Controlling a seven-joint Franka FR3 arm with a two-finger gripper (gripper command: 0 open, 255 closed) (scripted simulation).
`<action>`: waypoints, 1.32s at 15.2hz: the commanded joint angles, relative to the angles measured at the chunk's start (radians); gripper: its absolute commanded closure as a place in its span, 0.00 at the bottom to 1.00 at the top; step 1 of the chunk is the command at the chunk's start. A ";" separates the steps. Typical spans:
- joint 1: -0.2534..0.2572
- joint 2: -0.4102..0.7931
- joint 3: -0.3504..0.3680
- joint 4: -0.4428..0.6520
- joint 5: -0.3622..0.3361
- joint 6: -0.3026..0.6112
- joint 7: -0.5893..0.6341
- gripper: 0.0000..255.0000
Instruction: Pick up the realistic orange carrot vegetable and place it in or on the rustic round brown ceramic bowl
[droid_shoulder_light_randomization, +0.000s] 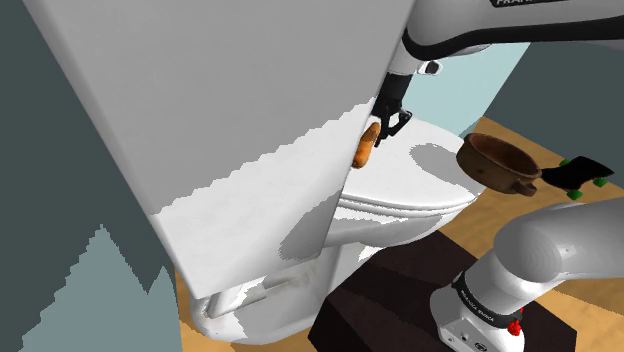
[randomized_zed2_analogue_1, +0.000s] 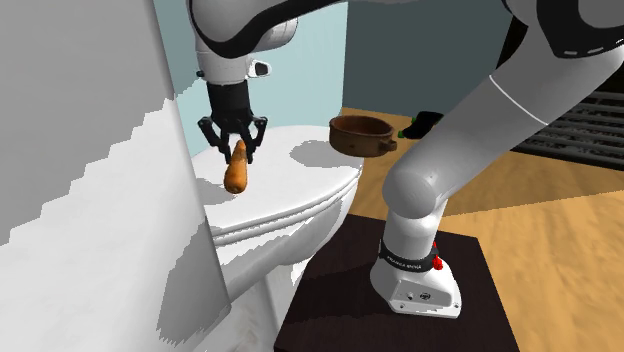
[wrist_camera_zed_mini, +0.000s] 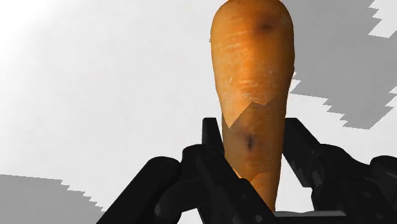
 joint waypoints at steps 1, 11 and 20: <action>-0.002 -0.001 -0.005 0.026 -0.004 -0.028 0.000 1.00; -0.010 -0.001 -0.027 0.159 -0.021 -0.161 0.001 1.00; -0.019 0.018 -0.041 0.294 -0.036 -0.277 0.006 1.00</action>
